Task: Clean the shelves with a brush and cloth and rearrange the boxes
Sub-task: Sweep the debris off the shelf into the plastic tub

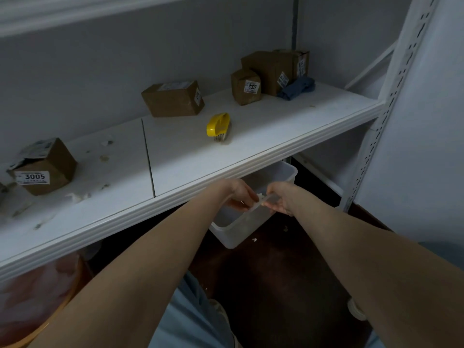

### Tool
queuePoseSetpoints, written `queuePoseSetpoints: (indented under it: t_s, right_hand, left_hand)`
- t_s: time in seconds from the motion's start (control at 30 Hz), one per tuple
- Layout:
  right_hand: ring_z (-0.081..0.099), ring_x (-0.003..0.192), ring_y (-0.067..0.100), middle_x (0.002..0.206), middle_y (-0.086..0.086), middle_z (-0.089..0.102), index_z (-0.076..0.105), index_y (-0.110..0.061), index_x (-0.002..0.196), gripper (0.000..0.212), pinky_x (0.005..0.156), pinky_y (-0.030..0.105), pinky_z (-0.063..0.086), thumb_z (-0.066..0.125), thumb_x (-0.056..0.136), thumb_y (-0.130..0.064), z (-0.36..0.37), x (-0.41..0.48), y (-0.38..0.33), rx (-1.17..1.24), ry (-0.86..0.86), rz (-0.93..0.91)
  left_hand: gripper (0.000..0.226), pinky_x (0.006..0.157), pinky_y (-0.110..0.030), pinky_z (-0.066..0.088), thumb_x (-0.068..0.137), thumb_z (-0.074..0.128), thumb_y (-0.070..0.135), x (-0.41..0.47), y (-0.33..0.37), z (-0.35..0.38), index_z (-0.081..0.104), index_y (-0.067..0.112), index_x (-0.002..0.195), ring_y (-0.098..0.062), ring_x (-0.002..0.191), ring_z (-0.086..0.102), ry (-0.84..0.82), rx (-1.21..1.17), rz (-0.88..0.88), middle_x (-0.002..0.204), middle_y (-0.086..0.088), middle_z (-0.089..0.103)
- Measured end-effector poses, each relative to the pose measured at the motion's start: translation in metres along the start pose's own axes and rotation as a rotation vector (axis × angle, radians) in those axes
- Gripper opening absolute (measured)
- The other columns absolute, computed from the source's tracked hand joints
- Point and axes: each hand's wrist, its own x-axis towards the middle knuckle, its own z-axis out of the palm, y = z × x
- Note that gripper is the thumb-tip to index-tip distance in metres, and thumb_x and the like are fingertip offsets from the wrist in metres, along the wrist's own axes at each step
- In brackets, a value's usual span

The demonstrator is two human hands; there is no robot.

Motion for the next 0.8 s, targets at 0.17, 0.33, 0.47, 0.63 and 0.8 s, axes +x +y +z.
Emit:
queuePoseSetpoints:
  t_s: [0.17, 0.33, 0.47, 0.63, 0.8]
  right_hand:
    - [0.058, 0.037, 0.031, 0.133, 0.039, 0.042, 0.035, 0.002, 0.139, 0.047, 0.025, 0.020, 0.040, 0.046, 0.094, -0.001, 0.005, 0.005, 0.002, -0.036, 0.021, 0.008]
    - [0.053, 0.025, 0.023, 0.129, 0.032, 0.049, 0.041, 0.003, 0.133, 0.043, 0.025, 0.020, 0.039, 0.047, 0.090, 0.001, 0.009, 0.014, 0.003, -0.017, 0.037, -0.029]
    - [0.057, 0.038, 0.033, 0.129, 0.035, 0.049, 0.041, 0.002, 0.134, 0.045, 0.025, 0.021, 0.040, 0.048, 0.090, 0.000, 0.011, 0.021, 0.003, -0.056, 0.043, -0.017]
    - [0.055, 0.029, 0.026, 0.122, 0.030, 0.054, 0.045, 0.001, 0.118, 0.030, 0.026, 0.020, 0.040, 0.046, 0.088, 0.001, 0.022, 0.021, 0.000, -0.032, 0.034, -0.049]
    - [0.055, 0.031, 0.026, 0.104, 0.029, 0.054, 0.042, -0.005, 0.109, 0.022, 0.025, 0.020, 0.039, 0.047, 0.089, 0.002, 0.035, 0.023, 0.000, -0.013, 0.023, -0.039]
  left_hand:
    - [0.036, 0.056, -0.014, 0.052, 0.092, 0.054, -0.001, 0.000, -0.007, -0.002, 0.056, 0.006, 0.127, -0.009, 0.068, 0.055, 0.018, 0.029, 0.003, 0.082, -0.002, 0.058]
    - [0.034, 0.073, -0.026, 0.053, 0.090, 0.056, -0.003, -0.004, -0.007, -0.006, 0.058, 0.001, 0.124, -0.008, 0.063, 0.058, 0.031, 0.093, 0.052, 0.077, -0.004, 0.060]
    - [0.034, 0.056, -0.017, 0.054, 0.088, 0.056, -0.007, -0.012, -0.005, -0.013, 0.059, -0.004, 0.122, -0.002, 0.045, 0.061, -0.026, 0.061, 0.068, 0.069, -0.003, 0.062]
    - [0.025, 0.055, -0.016, 0.055, 0.093, 0.058, 0.010, -0.025, -0.002, -0.029, 0.060, 0.001, 0.115, -0.002, 0.051, 0.065, -0.084, 0.010, 0.086, 0.065, 0.002, 0.069]
    - [0.014, 0.047, -0.018, 0.052, 0.093, 0.057, 0.012, -0.027, -0.005, -0.072, 0.067, 0.002, 0.097, -0.008, 0.048, 0.061, 0.410, -0.156, 0.245, 0.063, -0.001, 0.066]
